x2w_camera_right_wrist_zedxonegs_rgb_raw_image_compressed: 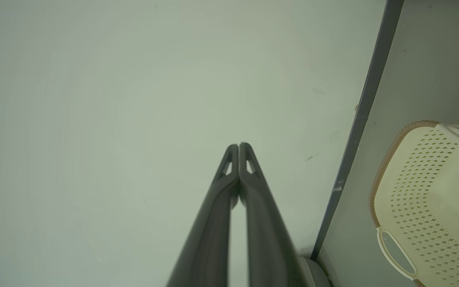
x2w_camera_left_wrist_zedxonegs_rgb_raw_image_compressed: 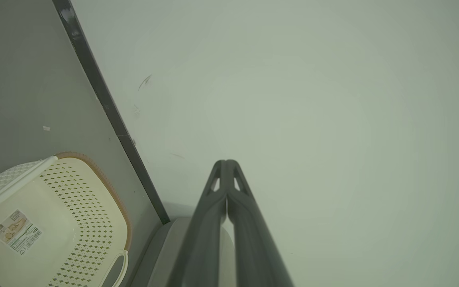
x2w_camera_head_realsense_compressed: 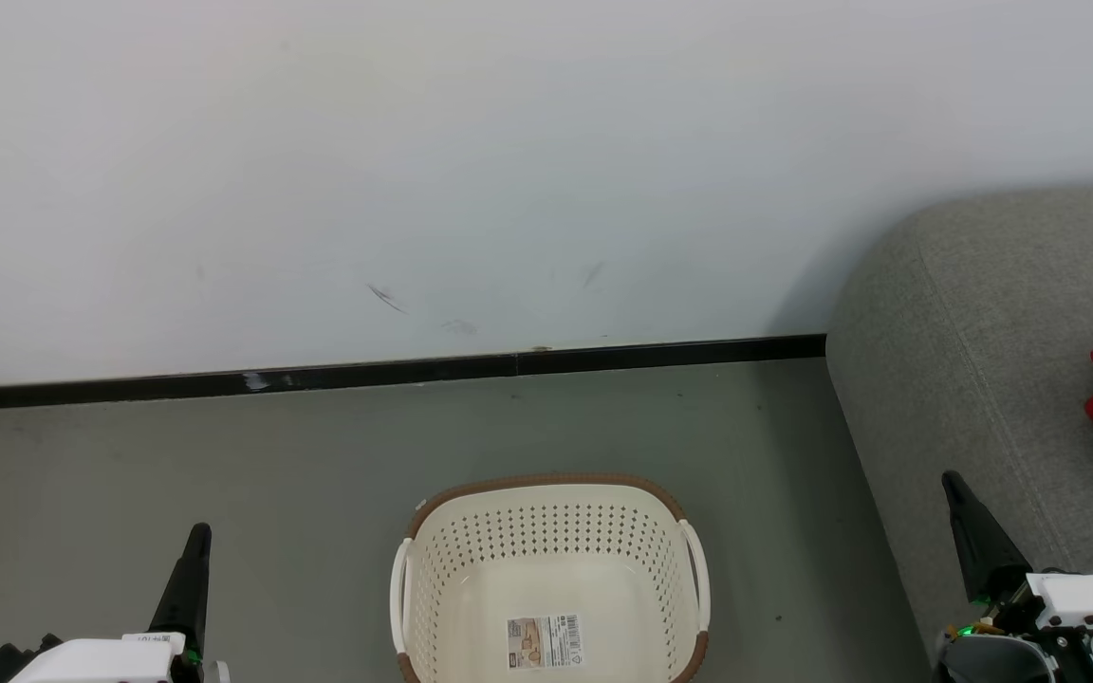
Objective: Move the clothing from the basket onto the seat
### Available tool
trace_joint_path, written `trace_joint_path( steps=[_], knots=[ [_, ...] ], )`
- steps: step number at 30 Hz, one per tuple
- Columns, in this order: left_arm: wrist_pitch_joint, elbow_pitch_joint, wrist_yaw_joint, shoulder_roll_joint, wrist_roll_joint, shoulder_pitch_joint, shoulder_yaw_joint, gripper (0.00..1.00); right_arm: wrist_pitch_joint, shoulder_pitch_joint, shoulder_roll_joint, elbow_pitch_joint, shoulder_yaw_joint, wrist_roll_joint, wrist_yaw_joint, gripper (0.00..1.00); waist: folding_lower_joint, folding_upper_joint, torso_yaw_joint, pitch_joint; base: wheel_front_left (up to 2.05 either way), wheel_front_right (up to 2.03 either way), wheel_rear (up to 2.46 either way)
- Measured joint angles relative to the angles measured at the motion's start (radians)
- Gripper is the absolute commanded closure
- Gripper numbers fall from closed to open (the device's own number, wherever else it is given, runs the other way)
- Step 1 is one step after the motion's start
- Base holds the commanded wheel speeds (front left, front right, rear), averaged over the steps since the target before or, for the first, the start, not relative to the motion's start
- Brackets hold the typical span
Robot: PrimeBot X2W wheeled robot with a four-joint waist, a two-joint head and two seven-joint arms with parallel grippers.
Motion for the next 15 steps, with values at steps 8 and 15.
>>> trace_joint_path(
  steps=[8,15],
  knots=[
    [0.000,0.000,0.000,0.000,0.000,0.000,0.000,1.00,0.000,0.000,0.000,0.000,-0.001,0.000,0.000,1.00,0.0000,0.0000,0.000,0.000,0.00,0.00,0.00],
    [0.000,0.000,0.000,0.000,0.000,0.000,0.000,1.00,0.000,0.000,0.001,0.000,-0.002,0.000,0.000,1.00,0.0000,0.0000,0.000,0.000,0.00,0.00,0.00]
  ],
)
